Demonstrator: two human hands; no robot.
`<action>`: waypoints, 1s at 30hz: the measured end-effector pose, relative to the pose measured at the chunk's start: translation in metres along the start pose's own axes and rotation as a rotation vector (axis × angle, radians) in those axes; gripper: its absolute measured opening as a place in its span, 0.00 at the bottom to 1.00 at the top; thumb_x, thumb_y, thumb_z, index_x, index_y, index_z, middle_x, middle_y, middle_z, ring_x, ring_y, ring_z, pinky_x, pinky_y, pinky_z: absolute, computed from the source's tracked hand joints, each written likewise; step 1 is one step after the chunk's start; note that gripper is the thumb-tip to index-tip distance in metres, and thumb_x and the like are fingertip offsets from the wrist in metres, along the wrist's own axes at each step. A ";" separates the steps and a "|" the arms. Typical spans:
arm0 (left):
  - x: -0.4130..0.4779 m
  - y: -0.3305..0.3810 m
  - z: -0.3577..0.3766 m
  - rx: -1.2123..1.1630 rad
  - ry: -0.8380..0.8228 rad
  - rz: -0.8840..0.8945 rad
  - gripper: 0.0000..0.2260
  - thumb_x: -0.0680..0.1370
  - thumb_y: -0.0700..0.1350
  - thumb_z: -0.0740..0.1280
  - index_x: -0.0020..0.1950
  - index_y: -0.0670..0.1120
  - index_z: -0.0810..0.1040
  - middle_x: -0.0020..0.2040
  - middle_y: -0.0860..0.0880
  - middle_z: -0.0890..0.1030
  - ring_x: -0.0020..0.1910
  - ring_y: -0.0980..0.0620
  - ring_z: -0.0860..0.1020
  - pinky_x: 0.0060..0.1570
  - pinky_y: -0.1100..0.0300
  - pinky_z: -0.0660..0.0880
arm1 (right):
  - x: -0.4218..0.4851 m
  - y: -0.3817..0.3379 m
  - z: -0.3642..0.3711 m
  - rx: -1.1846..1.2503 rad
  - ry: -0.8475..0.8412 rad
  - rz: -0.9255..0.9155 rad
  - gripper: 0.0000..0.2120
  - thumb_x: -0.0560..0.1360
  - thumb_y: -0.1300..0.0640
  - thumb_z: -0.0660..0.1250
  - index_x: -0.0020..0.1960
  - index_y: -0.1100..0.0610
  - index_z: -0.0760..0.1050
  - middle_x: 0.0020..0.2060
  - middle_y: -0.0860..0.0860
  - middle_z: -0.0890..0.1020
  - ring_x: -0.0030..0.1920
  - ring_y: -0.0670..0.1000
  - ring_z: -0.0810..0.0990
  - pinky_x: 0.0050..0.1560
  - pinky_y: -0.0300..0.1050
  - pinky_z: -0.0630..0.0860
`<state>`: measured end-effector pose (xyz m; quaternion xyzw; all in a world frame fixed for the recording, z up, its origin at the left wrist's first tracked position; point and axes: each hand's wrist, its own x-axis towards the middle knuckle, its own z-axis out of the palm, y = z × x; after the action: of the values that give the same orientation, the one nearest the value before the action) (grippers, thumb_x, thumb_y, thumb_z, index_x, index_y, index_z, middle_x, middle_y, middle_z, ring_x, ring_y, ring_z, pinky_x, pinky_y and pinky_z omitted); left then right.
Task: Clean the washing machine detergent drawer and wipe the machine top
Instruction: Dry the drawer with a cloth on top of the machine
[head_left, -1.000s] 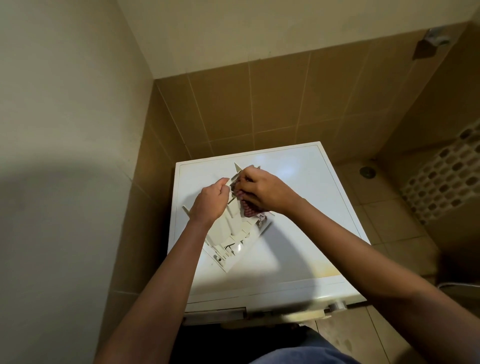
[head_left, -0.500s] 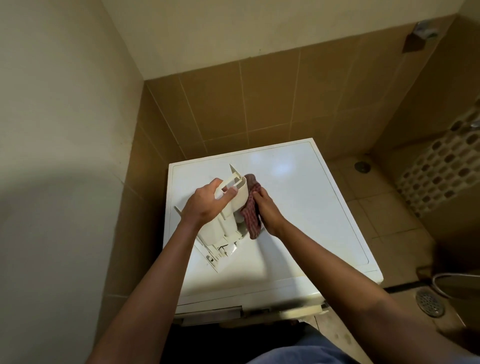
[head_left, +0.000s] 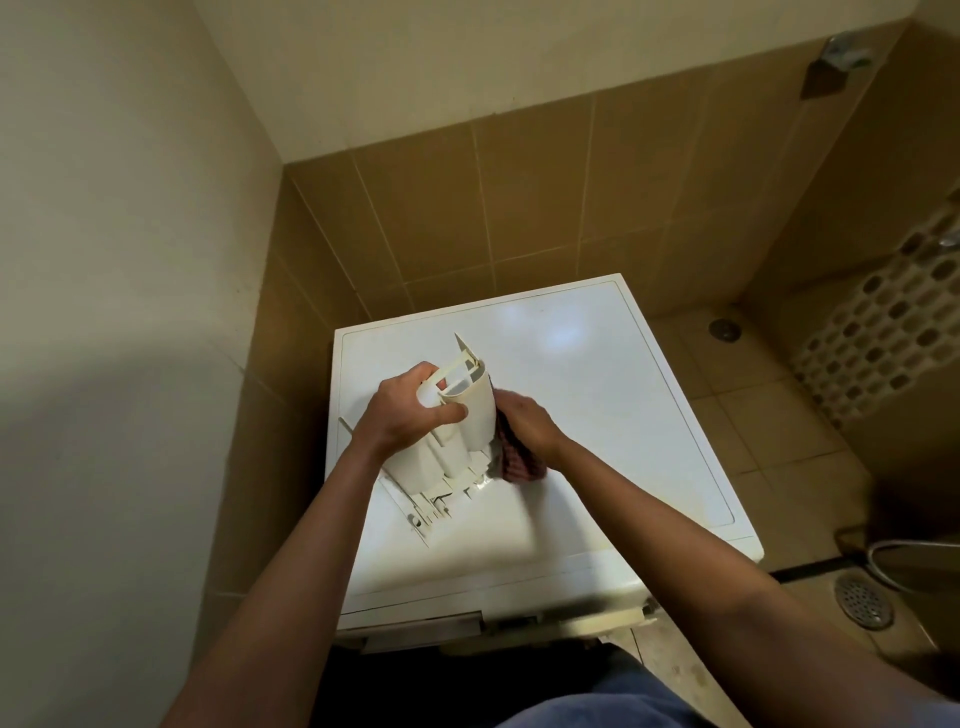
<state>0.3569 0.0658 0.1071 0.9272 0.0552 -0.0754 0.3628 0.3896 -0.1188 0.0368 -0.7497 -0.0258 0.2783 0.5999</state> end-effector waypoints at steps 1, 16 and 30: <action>0.000 -0.001 0.000 -0.012 0.001 0.002 0.30 0.59 0.67 0.67 0.55 0.51 0.76 0.49 0.52 0.81 0.47 0.51 0.78 0.44 0.54 0.76 | 0.002 0.006 -0.002 -0.019 -0.034 0.042 0.21 0.77 0.35 0.54 0.57 0.44 0.79 0.57 0.45 0.81 0.58 0.49 0.78 0.61 0.48 0.73; -0.018 -0.003 0.003 -0.628 0.354 -0.052 0.17 0.63 0.54 0.75 0.48 0.50 0.77 0.47 0.46 0.83 0.50 0.39 0.80 0.51 0.37 0.78 | 0.013 -0.042 -0.013 -0.194 0.204 -0.447 0.25 0.75 0.66 0.63 0.69 0.49 0.71 0.70 0.48 0.70 0.69 0.45 0.68 0.66 0.34 0.64; -0.020 -0.015 0.009 -0.830 0.404 -0.069 0.16 0.65 0.48 0.74 0.50 0.50 0.76 0.45 0.49 0.82 0.45 0.48 0.81 0.46 0.48 0.78 | -0.032 -0.054 0.060 -0.430 0.353 -0.622 0.24 0.80 0.58 0.60 0.75 0.50 0.62 0.73 0.54 0.65 0.56 0.54 0.68 0.56 0.49 0.69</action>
<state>0.3337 0.0691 0.0942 0.6973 0.1812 0.1230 0.6825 0.3518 -0.0626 0.0907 -0.8506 -0.2051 -0.0607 0.4804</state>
